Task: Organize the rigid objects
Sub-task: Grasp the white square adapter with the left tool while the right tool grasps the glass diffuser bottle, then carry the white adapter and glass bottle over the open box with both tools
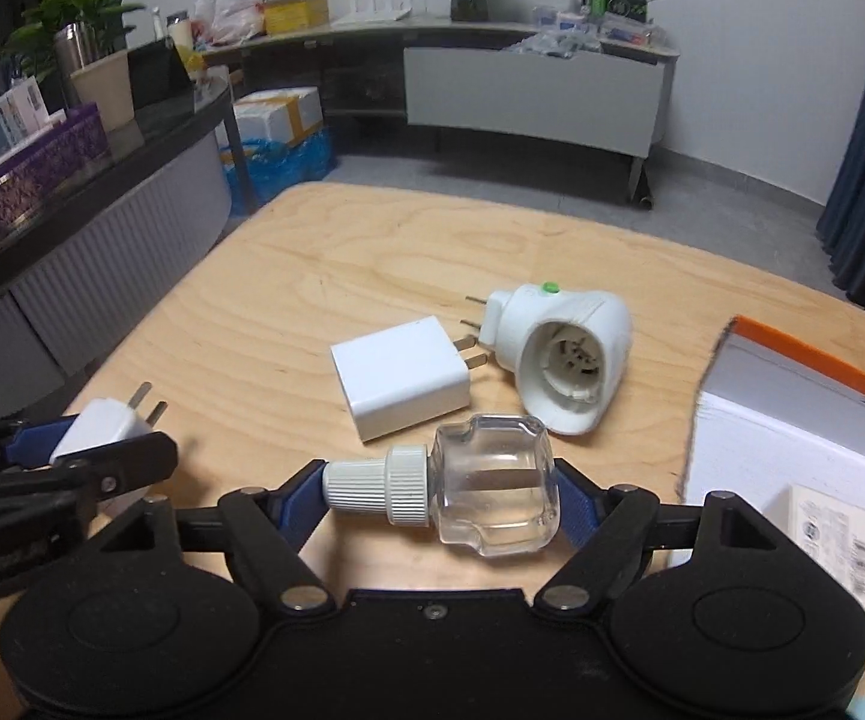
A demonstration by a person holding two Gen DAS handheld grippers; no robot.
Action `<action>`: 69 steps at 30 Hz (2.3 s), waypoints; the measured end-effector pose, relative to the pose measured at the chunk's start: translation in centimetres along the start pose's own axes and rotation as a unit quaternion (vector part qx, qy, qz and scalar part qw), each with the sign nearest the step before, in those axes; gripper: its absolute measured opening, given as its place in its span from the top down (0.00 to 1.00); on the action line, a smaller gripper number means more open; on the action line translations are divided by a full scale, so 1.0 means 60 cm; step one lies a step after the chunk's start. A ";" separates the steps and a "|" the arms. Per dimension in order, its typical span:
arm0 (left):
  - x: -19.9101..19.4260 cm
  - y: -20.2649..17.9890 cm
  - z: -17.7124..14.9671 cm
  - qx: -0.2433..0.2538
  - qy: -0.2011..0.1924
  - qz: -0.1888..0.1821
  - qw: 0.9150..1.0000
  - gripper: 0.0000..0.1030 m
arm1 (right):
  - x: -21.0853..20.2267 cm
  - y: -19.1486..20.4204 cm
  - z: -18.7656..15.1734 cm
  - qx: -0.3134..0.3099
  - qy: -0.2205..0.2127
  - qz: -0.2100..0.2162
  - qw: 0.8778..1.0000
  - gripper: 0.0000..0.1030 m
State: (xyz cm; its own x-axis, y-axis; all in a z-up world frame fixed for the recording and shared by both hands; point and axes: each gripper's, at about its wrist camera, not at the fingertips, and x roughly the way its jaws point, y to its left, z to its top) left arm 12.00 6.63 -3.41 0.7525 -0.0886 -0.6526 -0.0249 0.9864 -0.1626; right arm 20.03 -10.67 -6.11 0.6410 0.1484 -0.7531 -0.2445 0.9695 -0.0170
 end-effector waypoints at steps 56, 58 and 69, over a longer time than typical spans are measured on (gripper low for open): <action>-0.196 -0.197 -0.067 0.074 -0.031 -0.061 0.995 0.59 | -0.372 -0.101 -0.179 0.103 -0.128 -0.081 0.983 0.11; -0.195 -0.202 -0.069 0.077 -0.030 -0.063 0.995 0.59 | -0.373 -0.107 -0.181 0.107 -0.128 -0.083 0.982 0.10; -0.191 -0.227 -0.073 0.093 -0.028 -0.070 0.993 0.59 | -0.379 -0.128 -0.192 0.124 -0.130 -0.089 0.980 0.10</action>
State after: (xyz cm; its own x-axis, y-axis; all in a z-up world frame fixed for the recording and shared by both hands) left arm 0.84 -6.37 3.03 0.7752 -0.2243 -0.5905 0.2010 0.9738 -0.1060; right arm -1.02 -23.74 3.56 0.8287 -0.0147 -0.5595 0.0526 0.9973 0.0518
